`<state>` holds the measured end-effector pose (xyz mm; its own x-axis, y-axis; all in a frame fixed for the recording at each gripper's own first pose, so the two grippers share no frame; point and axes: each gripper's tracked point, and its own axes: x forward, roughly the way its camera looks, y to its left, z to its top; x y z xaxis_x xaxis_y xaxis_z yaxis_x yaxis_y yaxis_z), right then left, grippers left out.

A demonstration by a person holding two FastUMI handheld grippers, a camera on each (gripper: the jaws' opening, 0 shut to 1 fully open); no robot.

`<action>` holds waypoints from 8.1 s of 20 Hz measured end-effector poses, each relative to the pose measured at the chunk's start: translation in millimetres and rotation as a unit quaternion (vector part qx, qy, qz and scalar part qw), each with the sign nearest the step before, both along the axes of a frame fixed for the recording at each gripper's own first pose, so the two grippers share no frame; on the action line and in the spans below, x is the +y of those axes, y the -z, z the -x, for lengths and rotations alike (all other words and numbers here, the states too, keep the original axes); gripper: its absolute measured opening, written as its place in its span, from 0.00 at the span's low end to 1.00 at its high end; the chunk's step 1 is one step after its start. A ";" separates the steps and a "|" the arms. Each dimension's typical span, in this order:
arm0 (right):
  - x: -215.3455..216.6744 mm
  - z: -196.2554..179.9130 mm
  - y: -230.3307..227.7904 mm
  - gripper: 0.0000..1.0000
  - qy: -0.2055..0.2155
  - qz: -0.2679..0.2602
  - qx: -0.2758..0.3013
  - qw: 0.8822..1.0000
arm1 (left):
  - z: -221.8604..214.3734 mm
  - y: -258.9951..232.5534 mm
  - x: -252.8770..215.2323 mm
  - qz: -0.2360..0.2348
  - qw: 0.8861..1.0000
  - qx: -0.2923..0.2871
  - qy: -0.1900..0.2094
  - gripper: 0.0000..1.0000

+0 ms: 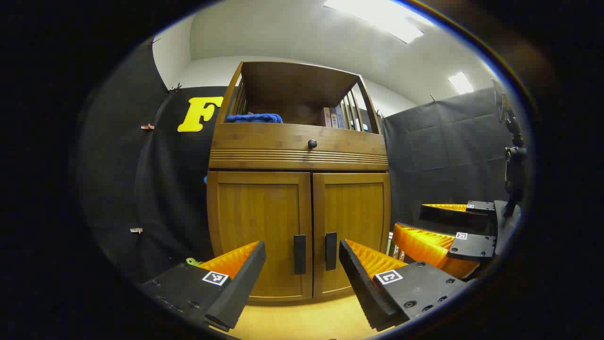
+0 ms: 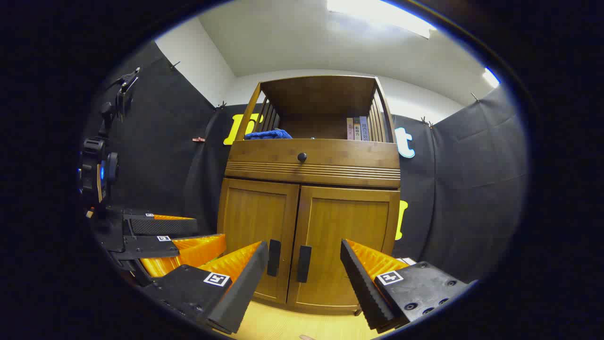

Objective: Open the right door of the double-door shoe cabinet with the right hand, and open the left door with the left hand.

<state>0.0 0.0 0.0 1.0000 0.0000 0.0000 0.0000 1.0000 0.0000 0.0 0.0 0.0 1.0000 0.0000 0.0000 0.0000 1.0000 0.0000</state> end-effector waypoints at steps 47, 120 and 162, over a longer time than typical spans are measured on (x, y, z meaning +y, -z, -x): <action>14.1 -121.3 95.5 0.94 0.016 0.008 0.044 0.999 | 27.2 12.6 58.9 -0.002 0.999 0.010 -0.039 0.97; -117.9 25.0 133.1 0.29 0.028 0.022 0.140 0.990 | 9.7 17.3 -101.2 0.043 0.992 0.001 0.116 0.97; -82.9 47.9 -2.9 0.97 0.040 0.038 -0.024 0.998 | -101.8 69.5 -20.1 -0.010 1.000 0.008 0.001 0.94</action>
<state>-47.9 -82.9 2.9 0.9957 -0.0776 0.0511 0.0812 0.9939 -0.0741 101.8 -20.1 -69.5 0.9999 -0.0028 -0.0157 0.0031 0.9998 0.0206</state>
